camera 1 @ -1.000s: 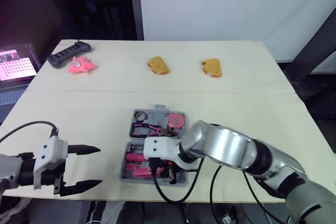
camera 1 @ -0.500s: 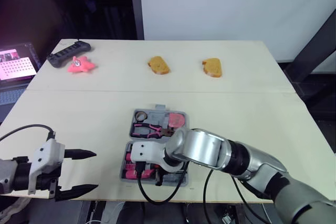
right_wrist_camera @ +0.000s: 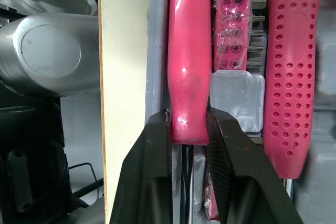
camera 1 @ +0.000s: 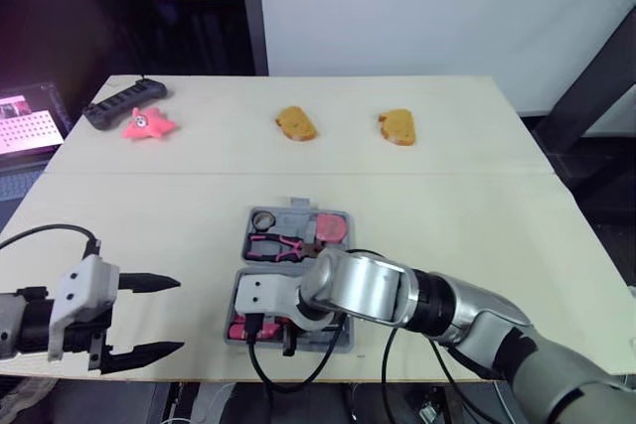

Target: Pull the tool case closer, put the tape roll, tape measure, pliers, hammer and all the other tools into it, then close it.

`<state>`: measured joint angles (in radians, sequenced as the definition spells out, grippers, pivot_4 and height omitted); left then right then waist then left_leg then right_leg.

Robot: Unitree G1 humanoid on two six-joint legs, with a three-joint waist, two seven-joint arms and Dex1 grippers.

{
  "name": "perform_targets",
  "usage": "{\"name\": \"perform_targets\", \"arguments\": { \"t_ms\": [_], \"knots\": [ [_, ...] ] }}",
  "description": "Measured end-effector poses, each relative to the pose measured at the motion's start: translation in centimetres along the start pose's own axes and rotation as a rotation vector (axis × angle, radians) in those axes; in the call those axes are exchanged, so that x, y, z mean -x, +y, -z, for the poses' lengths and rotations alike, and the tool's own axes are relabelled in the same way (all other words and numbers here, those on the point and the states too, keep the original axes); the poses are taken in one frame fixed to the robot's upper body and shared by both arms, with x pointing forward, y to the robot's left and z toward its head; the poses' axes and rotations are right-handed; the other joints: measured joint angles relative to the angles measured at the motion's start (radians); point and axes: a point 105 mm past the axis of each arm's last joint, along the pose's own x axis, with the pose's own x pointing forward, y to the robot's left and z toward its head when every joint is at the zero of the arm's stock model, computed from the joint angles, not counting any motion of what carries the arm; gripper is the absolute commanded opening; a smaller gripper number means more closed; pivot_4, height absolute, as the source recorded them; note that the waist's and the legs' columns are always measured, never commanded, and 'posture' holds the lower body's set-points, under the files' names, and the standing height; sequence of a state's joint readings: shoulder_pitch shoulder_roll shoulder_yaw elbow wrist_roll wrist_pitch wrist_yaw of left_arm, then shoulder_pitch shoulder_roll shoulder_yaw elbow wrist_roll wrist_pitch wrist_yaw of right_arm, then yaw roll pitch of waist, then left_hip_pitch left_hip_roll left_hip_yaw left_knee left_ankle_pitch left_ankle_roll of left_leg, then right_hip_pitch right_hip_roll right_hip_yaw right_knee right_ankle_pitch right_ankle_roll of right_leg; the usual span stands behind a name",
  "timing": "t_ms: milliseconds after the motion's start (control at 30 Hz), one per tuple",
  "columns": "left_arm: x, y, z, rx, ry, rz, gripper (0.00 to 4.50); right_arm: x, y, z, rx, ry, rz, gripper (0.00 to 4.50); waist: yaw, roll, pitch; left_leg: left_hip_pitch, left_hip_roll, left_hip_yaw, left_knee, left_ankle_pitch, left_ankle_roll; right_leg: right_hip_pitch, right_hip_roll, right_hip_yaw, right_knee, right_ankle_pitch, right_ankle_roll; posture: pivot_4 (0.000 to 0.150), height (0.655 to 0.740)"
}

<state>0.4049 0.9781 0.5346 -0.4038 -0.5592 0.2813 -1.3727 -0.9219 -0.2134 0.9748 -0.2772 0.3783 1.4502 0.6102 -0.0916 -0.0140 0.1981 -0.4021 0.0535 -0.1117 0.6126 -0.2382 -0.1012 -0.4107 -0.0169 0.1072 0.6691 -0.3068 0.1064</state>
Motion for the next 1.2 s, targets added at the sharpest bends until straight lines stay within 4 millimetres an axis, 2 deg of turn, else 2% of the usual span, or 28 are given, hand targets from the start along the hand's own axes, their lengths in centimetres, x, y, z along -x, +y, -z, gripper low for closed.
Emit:
{"name": "perform_targets", "arguments": {
  "t_ms": [133, 267, 367, 500, 600, 667, 767, 800, 1200],
  "knots": [
    [-0.1, 0.3, -0.4, 0.025, -0.038, -0.011, 4.50, 0.2, 0.4, -0.8, 0.002, -0.028, -0.028, 3.73, -0.007, 0.000, 0.000, -0.001, 0.000, -0.001, 0.000, 0.000, 0.000, 0.000, 0.000, 0.000, 0.000, 0.000, 0.000, 0.150, 0.7400],
    [0.0, 0.6, -0.2, 0.036, -0.045, -0.023, 4.50, 2.8, -0.9, -1.5, -0.023, -0.112, 0.002, 3.73, -0.004, 0.000, 0.000, -0.002, 0.000, -0.001, 0.000, 0.000, 0.000, -0.001, 0.000, -0.001, 0.000, 0.000, 0.000, 0.150, 0.7400],
    [-0.2, 0.7, -0.2, 0.038, -0.057, -0.029, 4.50, 5.8, -0.9, -2.9, 0.087, -0.317, 0.010, 3.73, -0.002, -0.001, 0.000, -0.003, 0.000, -0.001, 0.000, 0.000, 0.000, 0.000, -0.001, -0.002, -0.002, 0.000, 0.001, 0.150, 0.7400],
    [-0.3, 0.8, -0.2, 0.023, -0.061, -0.027, 4.50, 6.2, -0.8, -3.2, 0.170, -0.549, 0.062, 3.73, -0.005, -0.001, -0.001, -0.003, 0.000, -0.001, -0.001, 0.000, 0.000, -0.001, 0.000, -0.002, -0.002, 0.000, 0.001, 0.150, 0.7400],
    [-0.5, 0.8, -0.1, 0.026, -0.060, -0.021, 4.50, 5.4, -0.3, -1.6, 0.176, -0.520, -0.003, 2.86, -0.006, -0.001, -0.001, -0.003, 0.000, -0.001, 0.001, 0.000, 0.000, 0.000, 0.000, -0.001, -0.002, 0.000, 0.001, 0.150, 0.7400],
    [-0.5, 0.8, 0.0, 0.027, -0.062, -0.020, 4.50, 4.5, 0.0, -0.8, 0.163, -0.514, -0.055, 1.95, -0.005, -0.001, -0.001, -0.003, 0.000, -0.001, 0.001, 0.000, 0.000, 0.000, 0.000, -0.001, -0.001, 0.000, 0.000, 0.150, 0.7400],
    [-0.6, 0.7, 0.0, 0.017, -0.060, -0.018, 4.50, 3.0, 0.2, 0.2, 0.189, -0.493, -0.073, 0.29, -0.004, -0.001, -0.001, -0.003, 0.000, -0.001, 0.001, 0.000, 0.000, 0.000, 0.000, -0.001, -0.001, 0.000, 0.000, 0.150, 0.7400],
    [-0.6, 0.7, 0.0, 0.016, -0.058, -0.017, 4.50, 2.5, 0.3, 0.5, 0.189, -0.485, -0.080, 0.06, -0.003, -0.001, -0.001, -0.003, 0.000, -0.001, 0.001, 0.000, 0.000, 0.000, 0.000, -0.001, -0.001, 0.000, 0.000, 0.150, 0.7400],
    [-0.5, 0.3, 0.8, 0.028, -0.037, -0.001, 4.50, -0.7, -0.5, 2.9, 0.164, -0.417, -0.075, 0.06, -0.002, -0.001, -0.001, -0.002, 0.000, -0.001, 0.001, 0.000, 0.000, 0.000, 0.000, -0.001, -0.001, 0.000, 0.000, 0.150, 0.7400]
  ]
}}
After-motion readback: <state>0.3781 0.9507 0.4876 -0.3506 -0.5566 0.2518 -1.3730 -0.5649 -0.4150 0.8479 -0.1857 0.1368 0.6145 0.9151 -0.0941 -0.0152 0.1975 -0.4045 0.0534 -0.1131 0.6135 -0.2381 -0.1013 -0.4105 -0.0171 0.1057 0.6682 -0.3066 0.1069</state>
